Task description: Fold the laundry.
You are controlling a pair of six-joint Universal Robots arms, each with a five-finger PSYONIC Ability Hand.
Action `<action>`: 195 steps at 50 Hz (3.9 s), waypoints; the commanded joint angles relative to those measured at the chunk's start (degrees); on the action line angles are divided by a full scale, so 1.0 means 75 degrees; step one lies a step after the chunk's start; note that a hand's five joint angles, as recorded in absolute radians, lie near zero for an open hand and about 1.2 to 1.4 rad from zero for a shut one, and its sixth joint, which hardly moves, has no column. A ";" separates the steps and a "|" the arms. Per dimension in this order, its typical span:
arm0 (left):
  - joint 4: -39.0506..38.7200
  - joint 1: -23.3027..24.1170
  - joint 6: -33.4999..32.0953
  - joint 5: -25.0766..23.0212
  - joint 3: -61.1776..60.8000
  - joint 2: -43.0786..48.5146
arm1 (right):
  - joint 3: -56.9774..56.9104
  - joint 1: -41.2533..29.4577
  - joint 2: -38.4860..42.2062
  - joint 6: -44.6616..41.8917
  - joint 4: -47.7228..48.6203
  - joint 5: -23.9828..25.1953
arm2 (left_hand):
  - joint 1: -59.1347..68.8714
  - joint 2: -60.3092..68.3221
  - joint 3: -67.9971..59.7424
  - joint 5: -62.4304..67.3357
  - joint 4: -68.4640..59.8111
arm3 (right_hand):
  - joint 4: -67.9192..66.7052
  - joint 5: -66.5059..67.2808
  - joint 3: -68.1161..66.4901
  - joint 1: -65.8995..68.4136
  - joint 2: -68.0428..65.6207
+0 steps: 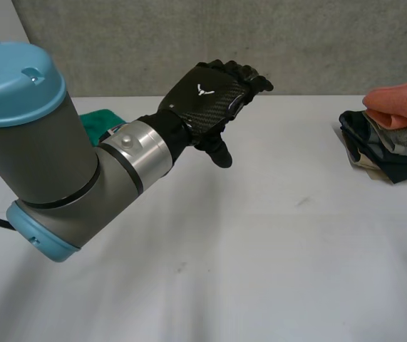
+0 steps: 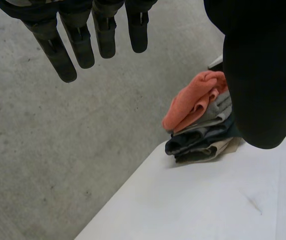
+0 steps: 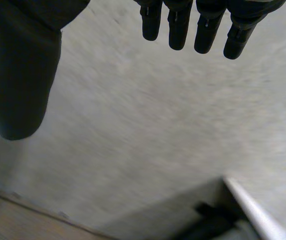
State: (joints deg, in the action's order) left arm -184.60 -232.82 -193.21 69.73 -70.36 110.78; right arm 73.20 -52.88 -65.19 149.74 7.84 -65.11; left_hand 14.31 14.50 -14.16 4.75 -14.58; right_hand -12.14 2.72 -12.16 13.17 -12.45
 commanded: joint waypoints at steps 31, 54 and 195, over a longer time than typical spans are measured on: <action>-0.0535 -0.4722 -0.3570 -0.0249 0.1224 0.3790 | 0.4453 -0.7047 -0.1000 -0.1473 0.1427 -0.1116 | 0.0351 0.0326 -0.0370 0.0292 -0.0315 | 0.0285 -0.0363 0.0288 -0.0423 0.0327; -0.1272 -0.4595 -0.2609 -0.0591 0.2257 0.5198 | 0.5485 -0.6965 -0.0988 -0.1426 0.2224 -0.1221 | 0.8759 0.8734 -0.8778 0.8700 -0.8723 | 0.0285 -0.0363 0.0288 -0.0423 0.0327; -0.1602 -0.1161 -0.2328 0.1472 -0.1751 -0.1928 | -0.3058 -0.9202 0.3476 0.2592 -0.1151 0.2047 | 0.8759 0.8734 -0.8778 0.8700 -0.8723 | 0.0285 -0.0363 0.0288 -0.0423 0.0327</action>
State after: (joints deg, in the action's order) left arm -196.49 -241.65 -210.54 80.65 -82.35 96.13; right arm 49.73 -117.86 -42.65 157.40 -0.39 -61.31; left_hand 66.37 68.53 -68.28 55.60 -68.62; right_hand -12.00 2.66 -12.12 12.97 -12.21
